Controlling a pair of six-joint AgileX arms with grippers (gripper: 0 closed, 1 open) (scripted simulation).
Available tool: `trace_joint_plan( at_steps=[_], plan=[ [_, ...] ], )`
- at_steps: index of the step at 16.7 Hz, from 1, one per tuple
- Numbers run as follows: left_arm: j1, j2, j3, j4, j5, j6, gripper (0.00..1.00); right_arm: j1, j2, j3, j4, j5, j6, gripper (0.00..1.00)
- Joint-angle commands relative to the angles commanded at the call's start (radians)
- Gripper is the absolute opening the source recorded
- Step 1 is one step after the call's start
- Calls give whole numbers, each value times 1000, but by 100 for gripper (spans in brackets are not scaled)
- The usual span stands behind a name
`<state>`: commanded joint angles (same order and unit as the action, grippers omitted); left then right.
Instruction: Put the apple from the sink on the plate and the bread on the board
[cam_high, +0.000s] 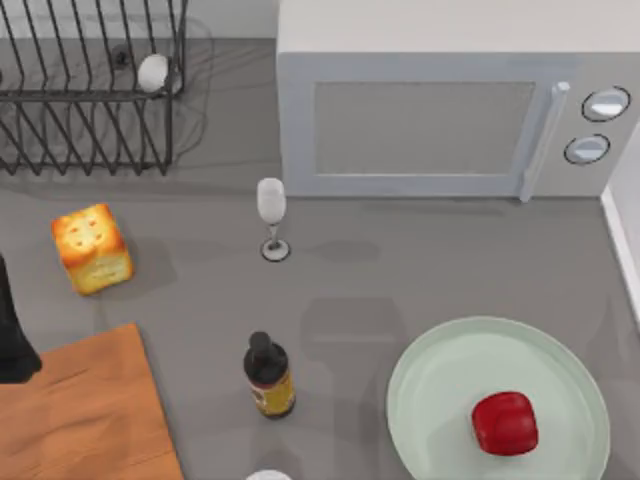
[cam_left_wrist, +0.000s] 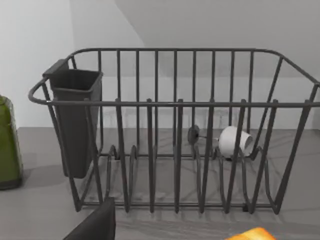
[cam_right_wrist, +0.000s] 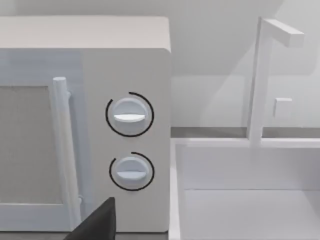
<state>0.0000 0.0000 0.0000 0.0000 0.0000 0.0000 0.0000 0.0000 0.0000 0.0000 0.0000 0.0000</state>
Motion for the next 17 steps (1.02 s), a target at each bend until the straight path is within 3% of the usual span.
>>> trace_joint_plan(
  at_steps=[4, 8, 17],
  plan=[
    [-5, 28, 24, -24, 1, 27, 100, 0, 0, 0, 0, 0, 0, 100],
    [-29, 198, 163, -146, 5, 167, 100, 0, 0, 0, 0, 0, 0, 100],
    [-96, 1002, 754, -594, 13, 620, 100, 0, 0, 0, 0, 0, 0, 100]
  ],
)
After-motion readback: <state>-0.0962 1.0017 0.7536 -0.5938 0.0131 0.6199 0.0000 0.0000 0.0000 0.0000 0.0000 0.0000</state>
